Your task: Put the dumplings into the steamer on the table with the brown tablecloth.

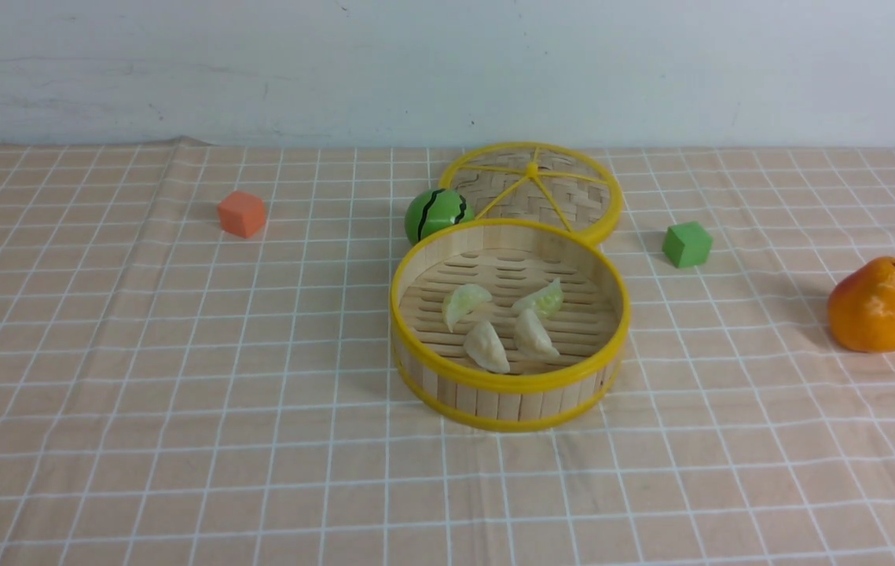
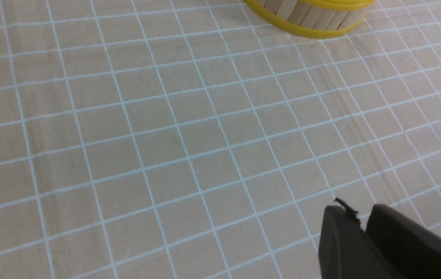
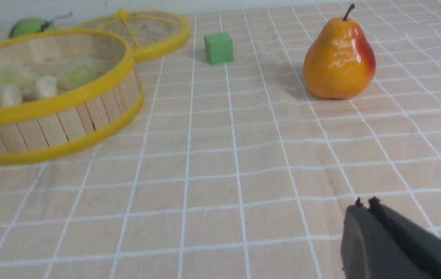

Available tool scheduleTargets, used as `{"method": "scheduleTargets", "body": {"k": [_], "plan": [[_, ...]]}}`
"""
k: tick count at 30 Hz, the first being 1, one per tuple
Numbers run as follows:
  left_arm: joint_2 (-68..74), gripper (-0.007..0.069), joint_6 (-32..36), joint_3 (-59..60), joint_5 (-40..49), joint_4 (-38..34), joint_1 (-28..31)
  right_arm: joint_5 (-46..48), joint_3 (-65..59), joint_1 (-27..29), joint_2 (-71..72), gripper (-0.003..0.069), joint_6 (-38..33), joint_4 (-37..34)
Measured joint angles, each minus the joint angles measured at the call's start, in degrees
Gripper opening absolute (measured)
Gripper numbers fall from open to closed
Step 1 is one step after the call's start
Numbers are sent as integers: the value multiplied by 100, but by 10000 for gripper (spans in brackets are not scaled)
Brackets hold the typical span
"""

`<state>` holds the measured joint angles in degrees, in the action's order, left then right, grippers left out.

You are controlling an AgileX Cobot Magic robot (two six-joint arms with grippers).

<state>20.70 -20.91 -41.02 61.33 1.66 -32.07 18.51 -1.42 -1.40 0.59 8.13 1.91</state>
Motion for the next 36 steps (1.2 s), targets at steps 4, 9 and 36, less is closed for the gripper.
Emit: {"method": "scheduleTargets", "body": {"k": [4, 9, 36], "plan": [[0, 96, 0, 0, 19, 0, 0, 283, 35, 0, 0, -20, -150, 0], [0, 103, 0, 0, 26, 0, 0, 328, 48, 0, 0, -17, -169, 0], [11, 117, 0, 91, -496, 268, 0, 342, 48, 6, 0, 3, -211, -5]]}}
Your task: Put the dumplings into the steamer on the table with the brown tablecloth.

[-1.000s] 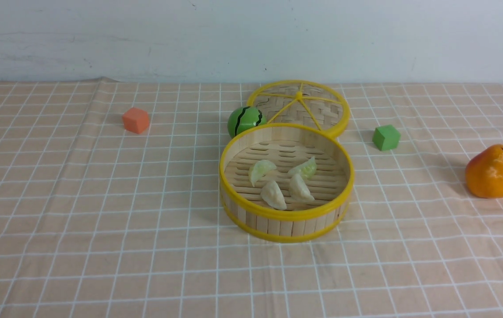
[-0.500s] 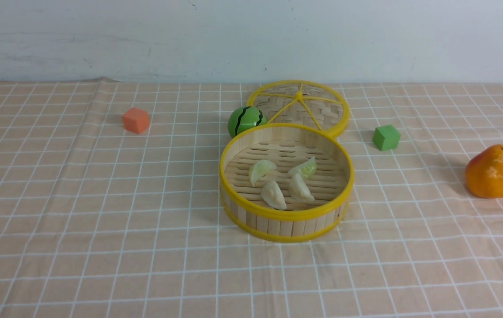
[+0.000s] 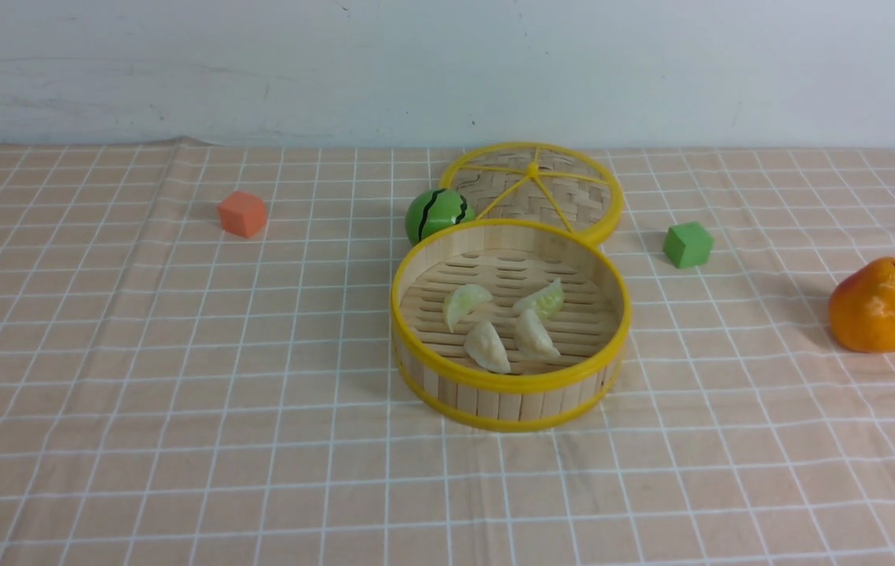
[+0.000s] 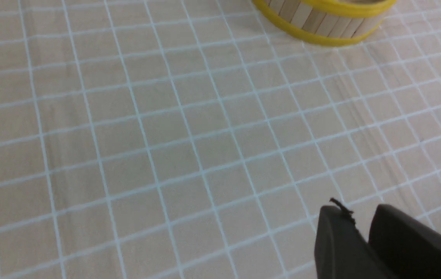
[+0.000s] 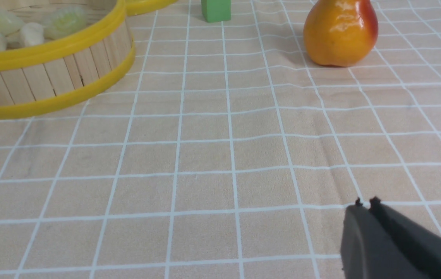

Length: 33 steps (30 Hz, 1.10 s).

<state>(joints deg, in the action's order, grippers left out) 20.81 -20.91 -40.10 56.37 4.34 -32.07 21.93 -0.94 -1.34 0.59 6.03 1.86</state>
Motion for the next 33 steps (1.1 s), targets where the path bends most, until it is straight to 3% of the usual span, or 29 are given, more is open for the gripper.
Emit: {"method": "scheduleTargets", "body": {"k": [2, 5, 7, 8, 11, 12, 16, 22, 28, 33], "plan": [[35, 96, 0, 17, -393, 96, 0, 2, 0, 5, 0, 5, 0, 0], [71, -11, 0, 308, -1969, 617, 6, 7, 4, 5, 0, 10, 0, 0], [42, -14, 0, 485, -2484, 808, 68, 7, 4, 5, 0, 11, 0, 0], [-32, -14, 0, 792, -3082, 902, 309, 7, 4, 5, 0, 13, 0, 0], [-188, -14, 0, 1166, -3712, 729, 731, 7, 4, 5, 0, 14, 0, 0], [-359, -14, 22, 1496, -4226, 496, 1121, 7, 4, 5, 0, 13, 0, 0], [-703, -14, 331, 2323, -5054, 143, 1918, 9, 4, 5, 0, 13, 0, 0], [-1437, -14, 968, 3513, -5340, -380, 2863, 9, 6, 5, 0, 21, 0, 0], [-2024, -14, 889, 4120, -5281, -530, 3363, 13, 6, 5, 0, 25, -4, 0], [-2138, -14, 651, 4173, -4428, -550, 3518, 13, 6, 5, 0, 33, -4, 0]]}}
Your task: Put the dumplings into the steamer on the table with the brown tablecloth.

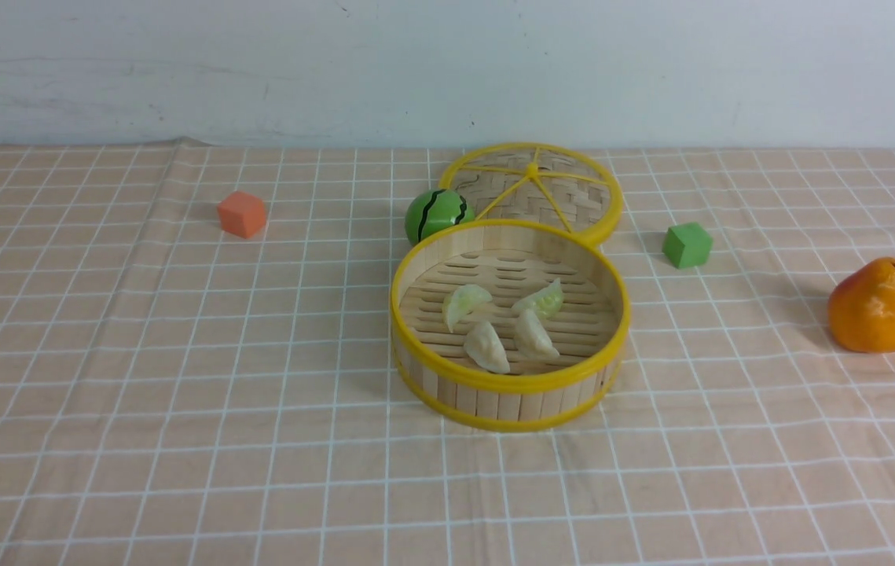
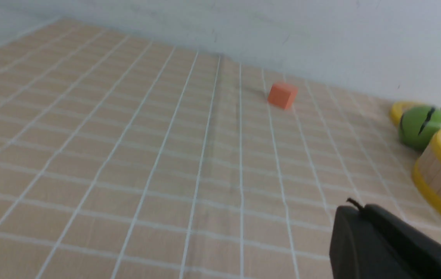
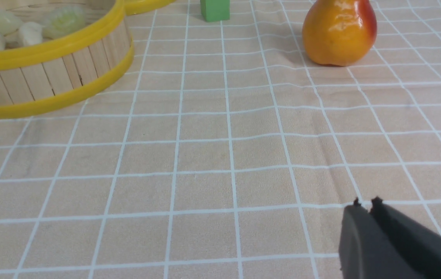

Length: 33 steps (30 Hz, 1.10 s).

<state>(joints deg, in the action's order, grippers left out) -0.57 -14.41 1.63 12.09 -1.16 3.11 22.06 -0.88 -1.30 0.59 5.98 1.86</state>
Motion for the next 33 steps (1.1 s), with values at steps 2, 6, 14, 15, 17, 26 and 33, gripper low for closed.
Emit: {"method": "scheduleTargets", "body": {"k": [2, 6, 14, 15, 17, 26, 33], "plan": [[0, -14, -5, 0, 197, 0, 5, 0, 0, 0, 0, 34, 0, 0], [0, -14, 7, 12, 906, -18, 5, 0, 0, 0, 0, 42, 0, 0], [0, -14, 84, 17, 920, -35, 5, 0, 0, 0, 0, 42, 0, 0], [0, -14, 84, 17, 920, -35, 5, 0, 0, 0, 0, 42, 0, 0], [0, -14, 84, 17, 920, -40, 5, 0, 0, 0, 0, 46, 0, 0], [0, -14, 84, 17, 920, -40, 5, 0, 0, 0, 0, 60, -20, 0], [0, -14, 84, 17, 920, -40, 5, 0, 0, 0, 0, 74, -35, 0]]}}
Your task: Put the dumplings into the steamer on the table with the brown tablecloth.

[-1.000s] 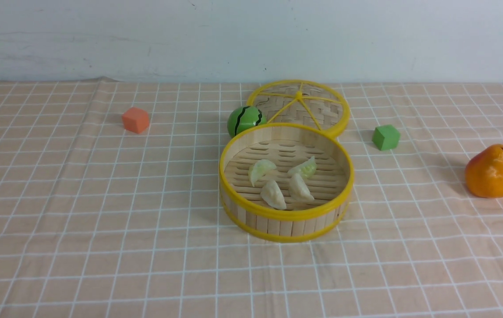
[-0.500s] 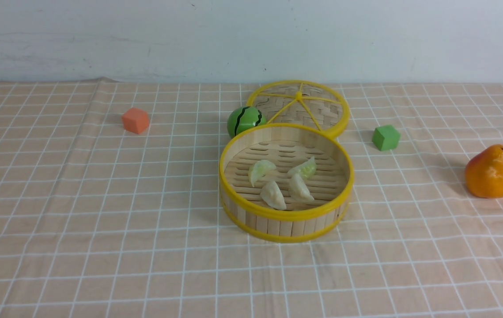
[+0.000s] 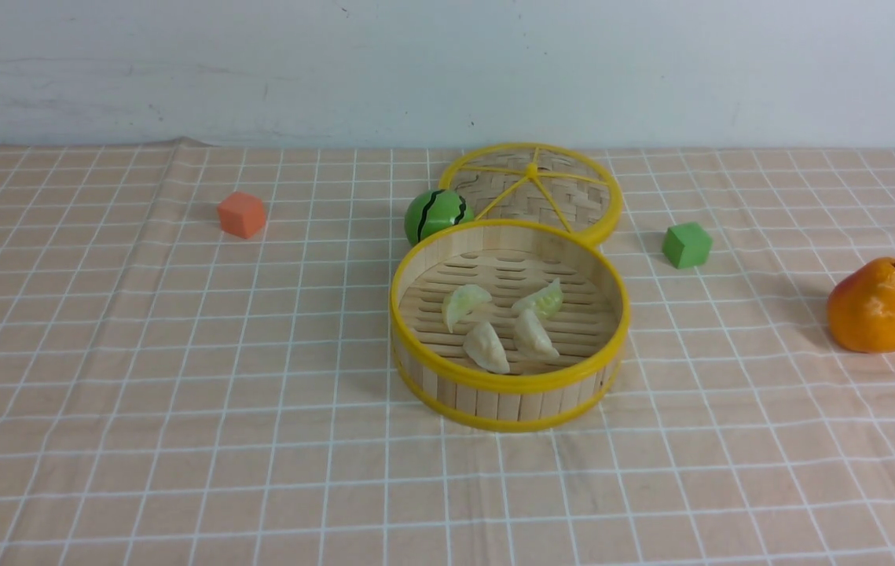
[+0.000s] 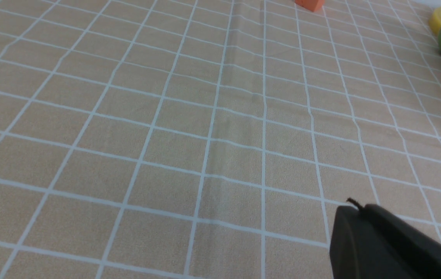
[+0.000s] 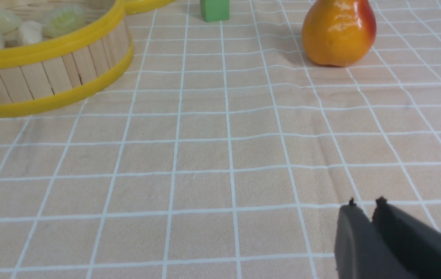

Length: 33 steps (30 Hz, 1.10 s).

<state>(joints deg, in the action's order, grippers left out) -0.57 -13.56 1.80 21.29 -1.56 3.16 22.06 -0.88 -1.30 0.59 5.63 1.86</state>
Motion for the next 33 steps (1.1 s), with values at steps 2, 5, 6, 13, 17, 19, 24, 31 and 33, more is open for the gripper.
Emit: {"method": "scheduleTargets", "body": {"k": [2, 5, 6, 13, 17, 19, 24, 31, 33], "plan": [[0, -14, 5, 0, 0, 0, 0, 0, 0, 0, 0, 76, 0, 0], [0, -14, 5, 0, 0, 0, 0, 0, 0, 0, 0, 81, 0, 0], [0, -14, 5, 0, 0, 0, 0, 0, 0, 0, 0, 83, 0, 0], [0, -14, 5, 0, 0, 0, 0, 0, 0, 0, 0, 86, 0, 0], [0, -13, 10, 0, 0, 0, 0, 0, 0, 0, 0, 92, 0, 0], [0, -13, 15, 0, 0, 0, 0, 0, 0, 0, 0, 94, 0, 0], [0, -12, 15, 0, 0, 0, 0, 0, 0, 0, 0, 95, 0, 0], [0, -12, 15, 0, 0, 0, 0, 0, 0, 0, 0, 102, 0, 0], [0, -12, 15, 0, 0, -2, 0, 0, 0, 0, 0, 106, 0, 0]]}}
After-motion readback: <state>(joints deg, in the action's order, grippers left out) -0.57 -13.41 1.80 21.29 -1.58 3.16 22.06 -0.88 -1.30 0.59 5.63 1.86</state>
